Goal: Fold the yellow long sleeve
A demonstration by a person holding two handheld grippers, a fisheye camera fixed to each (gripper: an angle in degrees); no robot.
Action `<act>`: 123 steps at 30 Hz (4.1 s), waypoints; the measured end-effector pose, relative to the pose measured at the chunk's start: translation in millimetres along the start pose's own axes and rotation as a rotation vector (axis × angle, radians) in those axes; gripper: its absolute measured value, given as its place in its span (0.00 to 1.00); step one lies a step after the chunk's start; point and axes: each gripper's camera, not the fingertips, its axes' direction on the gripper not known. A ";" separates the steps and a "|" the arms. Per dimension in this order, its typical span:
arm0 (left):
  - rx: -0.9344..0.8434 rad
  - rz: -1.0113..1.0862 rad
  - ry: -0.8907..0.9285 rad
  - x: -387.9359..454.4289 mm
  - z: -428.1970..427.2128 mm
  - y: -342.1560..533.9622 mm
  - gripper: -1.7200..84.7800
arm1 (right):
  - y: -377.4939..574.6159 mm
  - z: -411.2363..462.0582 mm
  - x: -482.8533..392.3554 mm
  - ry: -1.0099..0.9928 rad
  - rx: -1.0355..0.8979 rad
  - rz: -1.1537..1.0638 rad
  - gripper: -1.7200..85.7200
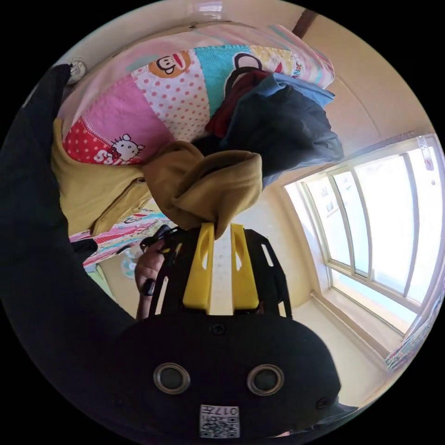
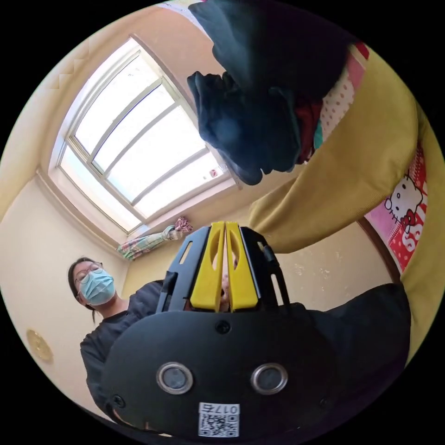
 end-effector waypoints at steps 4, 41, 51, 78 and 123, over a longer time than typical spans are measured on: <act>-0.025 -0.006 -0.012 18.3 -17.6 12.1 0.02 | 11.2 -61.6 -41.5 0.340 0.041 -0.006 0.06; -0.452 -0.117 -0.420 22.7 92.7 74.3 0.14 | 42.7 -168.0 -98.2 1.631 -0.347 0.413 0.12; -0.335 0.026 -0.670 -44.1 207.7 4.2 0.18 | 237.5 -263.2 11.7 0.618 0.733 0.508 0.17; -0.415 0.233 -0.723 -66.6 209.2 -23.5 0.02 | 295.3 -244.6 -32.4 0.460 0.991 0.169 0.05; -0.466 1.136 -1.299 -85.3 340.4 9.4 0.06 | 289.0 -213.9 -135.2 0.711 1.207 0.253 0.07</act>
